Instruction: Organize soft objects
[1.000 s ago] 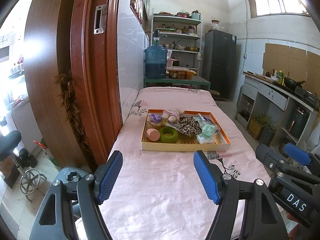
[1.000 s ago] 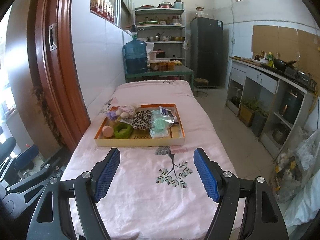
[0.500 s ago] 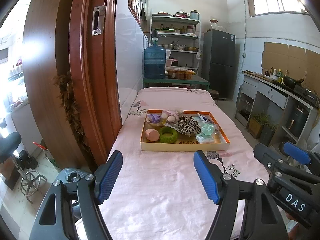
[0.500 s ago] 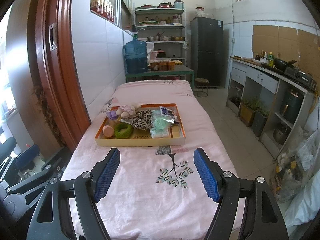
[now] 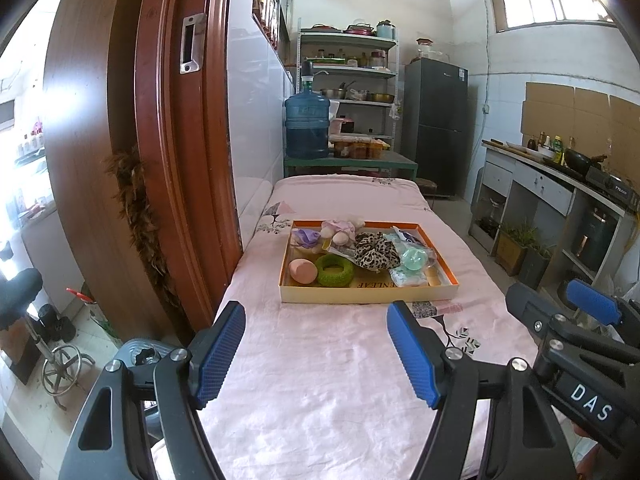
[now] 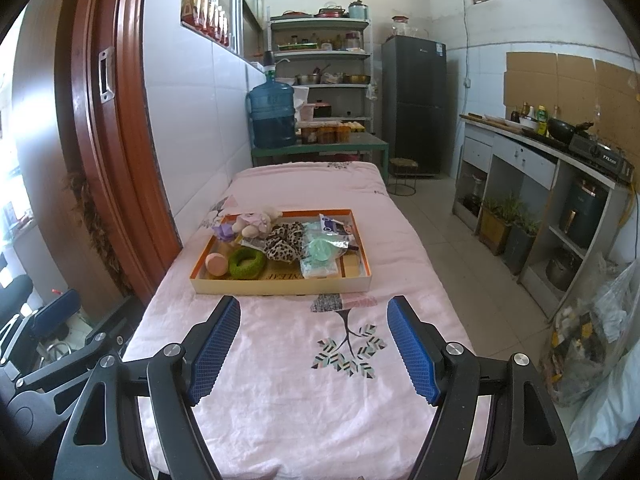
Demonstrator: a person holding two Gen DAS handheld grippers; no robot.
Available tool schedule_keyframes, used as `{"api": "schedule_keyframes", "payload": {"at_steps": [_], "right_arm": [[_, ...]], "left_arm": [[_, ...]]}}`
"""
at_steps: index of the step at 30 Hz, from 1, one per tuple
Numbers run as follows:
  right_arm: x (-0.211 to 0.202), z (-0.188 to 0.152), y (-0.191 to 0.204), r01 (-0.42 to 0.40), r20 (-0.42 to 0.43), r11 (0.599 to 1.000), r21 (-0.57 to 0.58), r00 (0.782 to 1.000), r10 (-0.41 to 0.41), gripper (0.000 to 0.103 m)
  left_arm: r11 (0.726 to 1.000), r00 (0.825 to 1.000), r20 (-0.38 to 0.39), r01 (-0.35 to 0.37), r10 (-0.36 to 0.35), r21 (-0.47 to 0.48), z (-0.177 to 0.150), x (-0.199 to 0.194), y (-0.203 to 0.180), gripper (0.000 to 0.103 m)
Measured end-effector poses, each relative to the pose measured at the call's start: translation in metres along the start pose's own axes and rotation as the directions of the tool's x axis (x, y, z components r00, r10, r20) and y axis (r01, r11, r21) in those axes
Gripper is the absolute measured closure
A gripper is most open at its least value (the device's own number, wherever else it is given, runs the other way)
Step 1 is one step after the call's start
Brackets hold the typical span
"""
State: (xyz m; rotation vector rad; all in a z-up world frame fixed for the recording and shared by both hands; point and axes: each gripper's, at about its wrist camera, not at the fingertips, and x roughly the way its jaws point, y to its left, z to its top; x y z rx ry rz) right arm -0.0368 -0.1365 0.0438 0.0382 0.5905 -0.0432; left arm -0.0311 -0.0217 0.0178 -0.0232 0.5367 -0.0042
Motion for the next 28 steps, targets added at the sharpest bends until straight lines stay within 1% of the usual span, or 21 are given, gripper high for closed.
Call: {"api": "schedule_keyframes", "payload": {"at_steps": [28], "right_arm": [[0.0027, -0.0013, -0.0018, 0.002, -0.008, 1.000, 0.008, 1.000, -0.001, 0.026]], "left_arm": [[1.000, 1.000, 0.002, 0.001, -0.001, 0.016, -0.0008, 0.0007, -0.0019, 0.030]]}}
